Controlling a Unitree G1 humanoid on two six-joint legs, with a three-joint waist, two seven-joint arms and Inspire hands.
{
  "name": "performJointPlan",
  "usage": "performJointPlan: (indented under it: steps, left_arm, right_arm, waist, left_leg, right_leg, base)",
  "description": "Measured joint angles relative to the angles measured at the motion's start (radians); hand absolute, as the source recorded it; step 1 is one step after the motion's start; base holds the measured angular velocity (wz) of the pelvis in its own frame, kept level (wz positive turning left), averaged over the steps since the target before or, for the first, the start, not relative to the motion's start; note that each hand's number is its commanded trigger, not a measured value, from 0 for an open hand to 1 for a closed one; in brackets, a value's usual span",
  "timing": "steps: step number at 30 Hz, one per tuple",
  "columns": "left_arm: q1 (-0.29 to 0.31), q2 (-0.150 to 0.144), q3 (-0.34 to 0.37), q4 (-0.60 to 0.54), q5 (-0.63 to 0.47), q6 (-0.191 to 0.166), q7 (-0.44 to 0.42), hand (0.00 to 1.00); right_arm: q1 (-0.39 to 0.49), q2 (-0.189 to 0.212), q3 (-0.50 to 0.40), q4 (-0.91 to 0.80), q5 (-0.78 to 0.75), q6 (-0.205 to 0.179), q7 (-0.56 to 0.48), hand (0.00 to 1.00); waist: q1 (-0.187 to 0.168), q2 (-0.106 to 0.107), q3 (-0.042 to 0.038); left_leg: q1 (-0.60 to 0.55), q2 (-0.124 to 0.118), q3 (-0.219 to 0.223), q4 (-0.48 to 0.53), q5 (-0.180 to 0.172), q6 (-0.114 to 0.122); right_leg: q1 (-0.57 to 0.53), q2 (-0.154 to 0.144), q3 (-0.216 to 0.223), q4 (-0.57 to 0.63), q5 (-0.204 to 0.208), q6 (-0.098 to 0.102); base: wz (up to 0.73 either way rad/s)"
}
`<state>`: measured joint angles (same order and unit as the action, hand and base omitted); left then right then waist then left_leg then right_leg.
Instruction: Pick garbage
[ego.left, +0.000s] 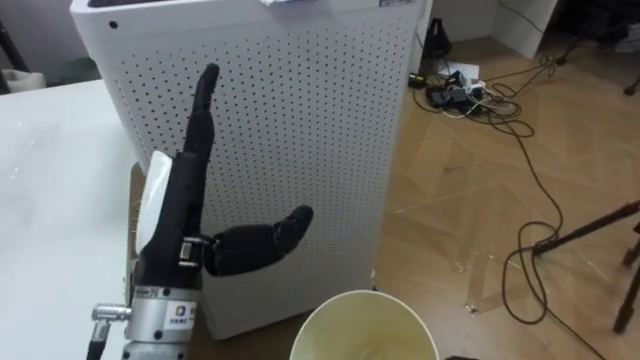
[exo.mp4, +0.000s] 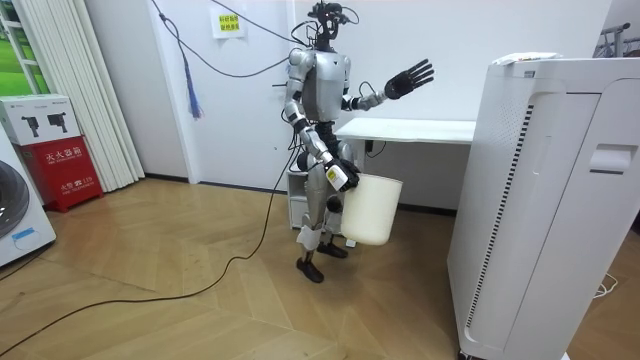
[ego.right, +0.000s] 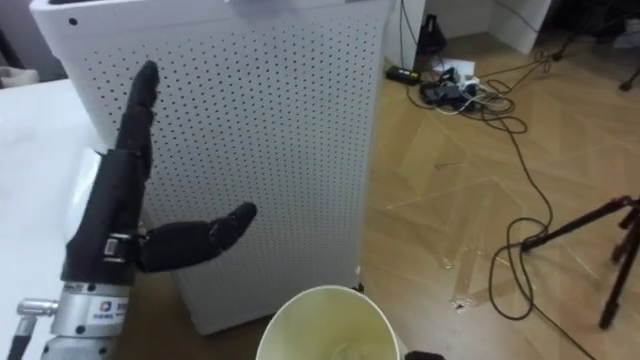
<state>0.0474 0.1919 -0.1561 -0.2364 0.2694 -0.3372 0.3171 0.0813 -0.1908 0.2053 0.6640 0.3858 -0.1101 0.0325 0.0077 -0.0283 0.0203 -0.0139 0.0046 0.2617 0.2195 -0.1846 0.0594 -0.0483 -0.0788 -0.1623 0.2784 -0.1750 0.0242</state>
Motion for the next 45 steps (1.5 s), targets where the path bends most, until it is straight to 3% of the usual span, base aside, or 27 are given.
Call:
performJointPlan:
  steps: [7, 9, 13, 14, 15, 16, 17, 18, 19, 21, 23, 25, 26, 28, 29, 30, 31, 33, 34, 35, 36, 37, 38, 39, 40, 41, 45]
  left_arm:
    - [0.004, 0.008, 0.008, -0.001, 0.048, -0.008, 0.028, 0.0]
    - [0.004, 0.012, 0.017, 0.0, 0.069, -0.011, 0.042, 0.0]
    - [0.004, 0.021, 0.042, -0.001, 0.089, -0.011, 0.063, 0.0]
    - [0.005, 0.026, 0.045, -0.003, 0.098, -0.011, 0.068, 0.0]
    - [0.008, 0.023, 0.043, -0.004, 0.098, -0.013, 0.067, 0.0]
    - [0.013, 0.02, 0.042, -0.006, 0.098, -0.017, 0.068, 0.0]
    - [0.014, 0.014, 0.041, -0.007, 0.1, -0.022, 0.068, 0.0]
    - [0.016, 0.011, 0.043, -0.011, 0.118, -0.025, 0.075, 0.0]
    - [0.021, 0.011, 0.044, -0.011, 0.125, -0.027, 0.078, 0.0]
    - [0.027, 0.019, 0.048, -0.01, 0.158, -0.029, 0.108, 0.0]
    - [0.028, 0.021, 0.054, -0.01, 0.159, -0.033, 0.112, 0.0]
    - [0.028, 0.021, 0.061, -0.011, 0.164, -0.05, 0.114, 0.0]
    - [0.028, 0.021, 0.063, -0.011, 0.177, -0.068, 0.122, 0.0]
    - [0.027, 0.024, 0.057, -0.013, 0.174, -0.093, 0.133, 0.0]
    - [0.023, 0.027, 0.055, -0.017, 0.175, -0.106, 0.134, 0.0]
    - [0.016, 0.026, 0.051, -0.016, 0.177, -0.109, 0.141, 0.0]
    - [0.009, 0.024, 0.05, -0.014, 0.177, -0.109, 0.148, 0.0]
    - [-0.021, 0.024, 0.043, -0.009, 0.206, -0.112, 0.174, 0.0]
    - [-0.026, 0.027, 0.04, -0.009, 0.209, -0.119, 0.181, 0.0]
    - [-0.027, 0.029, 0.039, -0.008, 0.213, -0.134, 0.19, 0.0]
    - [-0.037, 0.03, 0.039, -0.008, 0.213, -0.137, 0.197, 0.0]
    - [-0.046, 0.031, 0.039, -0.008, 0.214, -0.136, 0.199, 0.0]
    - [-0.058, 0.035, 0.036, -0.009, 0.214, -0.136, 0.201, 0.0]
    - [-0.06, 0.041, 0.034, -0.009, 0.214, -0.136, 0.203, 0.0]
    - [-0.057, 0.04, 0.032, -0.006, 0.214, -0.136, 0.204, 0.0]
    - [-0.049, 0.037, 0.024, -0.004, 0.219, -0.134, 0.202, 0.0]
    - [-0.052, 0.046, 0.024, -0.017, 0.239, -0.138, 0.203, 0.0]
  right_arm:
    - [0.0, -0.001, 0.001, 0.013, 0.001, -0.002, 0.026, 1.0]
    - [0.0, -0.008, 0.001, 0.014, 0.001, -0.002, 0.047, 1.0]
    - [0.002, -0.006, 0.007, 0.016, -0.005, -0.002, 0.074, 1.0]
    - [0.002, -0.008, 0.007, 0.016, -0.008, -0.003, 0.08, 1.0]
    - [0.003, -0.012, 0.006, 0.022, -0.007, -0.004, 0.082, 1.0]
    - [0.002, -0.012, 0.006, 0.031, -0.005, -0.004, 0.083, 1.0]
    - [0.002, -0.021, 0.001, 0.044, 0.001, -0.005, 0.082, 1.0]
    - [0.002, -0.024, -0.003, 0.061, -0.001, -0.005, 0.082, 1.0]
    - [0.003, -0.021, -0.002, 0.077, -0.004, -0.004, 0.083, 1.0]
    - [0.003, -0.021, -0.002, 0.111, -0.024, -0.004, 0.097, 1.0]
    - [0.0, -0.024, -0.001, 0.111, -0.051, -0.004, 0.099, 1.0]
    - [0.001, -0.023, -0.001, 0.114, -0.076, -0.004, 0.102, 1.0]
    - [0.001, -0.023, -0.001, 0.116, -0.082, -0.002, 0.103, 1.0]
    - [0.001, -0.023, 0.001, 0.116, -0.075, -0.001, 0.103, 1.0]
    - [0.001, -0.023, 0.008, 0.116, -0.073, -0.001, 0.103, 1.0]
    - [0.0, -0.025, 0.011, 0.115, -0.073, -0.001, 0.103, 1.0]
    - [-0.004, -0.029, 0.012, 0.114, -0.075, -0.001, 0.102, 1.0]
    - [-0.008, -0.036, 0.012, 0.113, -0.078, -0.001, 0.102, 1.0]
    - [-0.009, -0.035, 0.011, 0.113, -0.075, -0.001, 0.101, 1.0]
    - [-0.01, -0.03, 0.009, 0.113, -0.075, -0.001, 0.1, 1.0]
    - [-0.015, -0.029, 0.01, 0.103, -0.077, -0.001, 0.101, 1.0]
    - [-0.018, -0.029, 0.01, 0.096, -0.078, -0.002, 0.103, 1.0]
    - [-0.02, -0.027, 0.01, 0.084, -0.08, -0.004, 0.105, 1.0]
    - [-0.02, -0.026, 0.011, 0.073, -0.089, -0.005, 0.113, 1.0]
    - [-0.021, -0.027, 0.011, 0.07, -0.097, -0.005, 0.113, 1.0]
    - [-0.02, -0.028, 0.011, 0.069, -0.115, -0.006, 0.112, 1.0]
    - [-0.026, -0.027, 0.011, 0.061, -0.127, -0.013, 0.111, 1.0]
  waist:
    - [0.035, -0.011, 0.0007]
    - [0.056, -0.009, 0.0]
    - [0.056, -0.007, -0.0012]
    - [0.056, -0.004, -0.002]
    - [0.056, -0.002, -0.0016]
    - [0.058, -0.001, -0.0027]
    - [0.06, 0.007, -0.0055]
    - [0.066, 0.019, -0.0105]
    - [0.071, 0.012, -0.0149]
    - [0.096, -0.013, -0.0128]
    - [0.102, -0.009, -0.0075]
    - [0.098, -0.007, -0.0021]
    - [0.097, 0.003, -0.0078]
    - [0.089, -0.005, -0.0087]
    - [0.081, -0.015, -0.0084]
    - [0.08, -0.031, -0.0133]
    - [0.082, -0.032, -0.0122]
    - [0.075, -0.012, -0.0044]
    - [0.073, -0.006, -0.0002]
    - [0.073, 0.009, 0.0018]
    - [0.069, 0.02, 0.0057]
    - [0.062, 0.022, 0.0082]
    - [0.048, 0.026, 0.0109]
    - [0.047, 0.021, 0.0096]
    - [0.045, 0.028, 0.0098]
    - [0.039, 0.039, 0.0004]
    - [0.054, 0.029, -0.0009]
  left_leg:
    - [0.008, 0.016, 0.02, 0.005, -0.016, -0.013]
    - [0.009, 0.023, 0.009, 0.033, -0.029, -0.02]
    - [-0.013, 0.026, -0.007, 0.123, -0.032, -0.025]
    - [-0.065, 0.031, -0.021, 0.215, -0.032, -0.025]
    - [-0.142, 0.031, -0.066, 0.317, -0.043, -0.038]
    - [-0.159, 0.021, -0.096, 0.284, -0.049, -0.042]
    - [-0.197, 0.02, -0.148, 0.167, -0.024, -0.064]
    - [-0.224, 0.024, -0.159, 0.11, 0.101, -0.035]
    - [-0.215, 0.02, -0.149, 0.103, 0.098, -0.019]
    - [-0.196, 0.011, -0.115, 0.095, 0.09, -0.01]
    - [-0.202, 0.011, -0.118, 0.141, 0.061, -0.006]
    - [-0.21, 0.006, -0.128, 0.184, 0.045, -0.013]
    - [-0.215, -0.001, -0.14, 0.188, 0.042, -0.012]
    - [-0.215, -0.019, -0.154, 0.187, 0.033, 0.001]
    - [-0.202, -0.036, -0.157, 0.184, 0.028, 0.009]
    - [-0.195, -0.065, -0.157, 0.193, 0.014, 0.02]
    - [-0.192, -0.075, -0.157, 0.203, 0.003, 0.025]
    - [-0.176, -0.09, -0.16, 0.249, -0.034, 0.039]
    - [-0.165, -0.089, -0.165, 0.255, -0.043, 0.046]
    - [-0.149, -0.088, -0.181, 0.258, -0.057, 0.054]
    - [-0.146, -0.082, -0.195, 0.257, -0.066, 0.06]
    - [-0.148, -0.082, -0.204, 0.256, -0.064, 0.058]
    - [-0.153, -0.083, -0.217, 0.255, -0.059, 0.055]
    - [-0.154, -0.091, -0.219, 0.252, -0.061, 0.055]
    - [-0.152, -0.09, -0.227, 0.254, -0.066, 0.053]
    - [-0.147, -0.086, -0.247, 0.24, -0.067, 0.049]
    - [-0.106, -0.08, -0.267, 0.161, -0.053, 0.035]
  right_leg:
    - [-0.008, 0.015, 0.003, -0.004, 0.001, -0.002]
    - [-0.008, 0.021, -0.005, -0.005, 0.002, -0.005]
    - [0.008, 0.02, -0.009, -0.027, 0.012, -0.02]
    - [0.01, 0.008, 0.004, -0.026, 0.016, -0.024]
    - [0.009, 0.005, 0.037, -0.02, 0.017, -0.024]
    - [0.008, 0.006, 0.053, -0.019, 0.017, -0.024]
    - [0.001, 0.01, 0.059, -0.011, 0.011, -0.019]
    - [-0.017, 0.01, 0.059, 0.021, -0.019, -0.009]
    - [-0.021, 0.006, 0.053, 0.043, -0.036, -0.001]
    - [-0.017, -0.028, -0.013, 0.123, -0.073, 0.01]
    - [-0.004, -0.042, -0.05, 0.141, -0.097, 0.003]
    - [-0.008, -0.04, -0.048, 0.143, -0.113, 0.003]
    - [-0.008, -0.041, -0.05, 0.143, -0.126, 0.014]
    - [0.005, -0.062, -0.073, 0.149, -0.149, 0.025]
    - [0.011, -0.088, -0.08, 0.181, -0.16, 0.037]
    - [-0.004, -0.121, -0.087, 0.26, -0.177, 0.038]
    - [-0.022, -0.139, -0.085, 0.314, -0.182, 0.044]
    - [-0.092, -0.188, -0.08, 0.529, -0.131, 0.04]
    - [-0.108, -0.191, -0.071, 0.568, -0.105, 0.039]
    - [-0.126, -0.181, -0.046, 0.607, -0.086, 0.046]
    - [-0.143, -0.159, -0.026, 0.571, -0.107, 0.048]
    - [-0.151, -0.145, -0.026, 0.535, -0.119, 0.048]
    - [-0.159, -0.121, -0.026, 0.425, -0.123, 0.048]
    - [-0.157, -0.092, -0.018, 0.282, -0.082, 0.044]
    - [-0.155, -0.077, -0.007, 0.26, -0.051, 0.022]
    - [-0.131, -0.063, -0.003, 0.216, -0.043, 0.026]
    - [-0.086, -0.043, -0.012, 0.14, -0.037, 0.023]
  base:
    - [-0.16]
    - [-0.41]
    - [-0.43]
    - [-0.21]
    - [-0.17]
    - [-0.08]
    - [-0.14]
    - [-0.12]
    - [0.0]
    - [-0.09]
    - [-0.03]
    - [0.13]
    - [0.21]
    - [0.31]
    - [0.33]
    - [0.25]
    - [0.16]
    - [0.18]
    - [0.14]
    - [0.08]
    - [0.17]
    - [0.42]
    - [0.43]
    - [0.39]
    - [0.29]
    - [0.21]
    - [0.1]
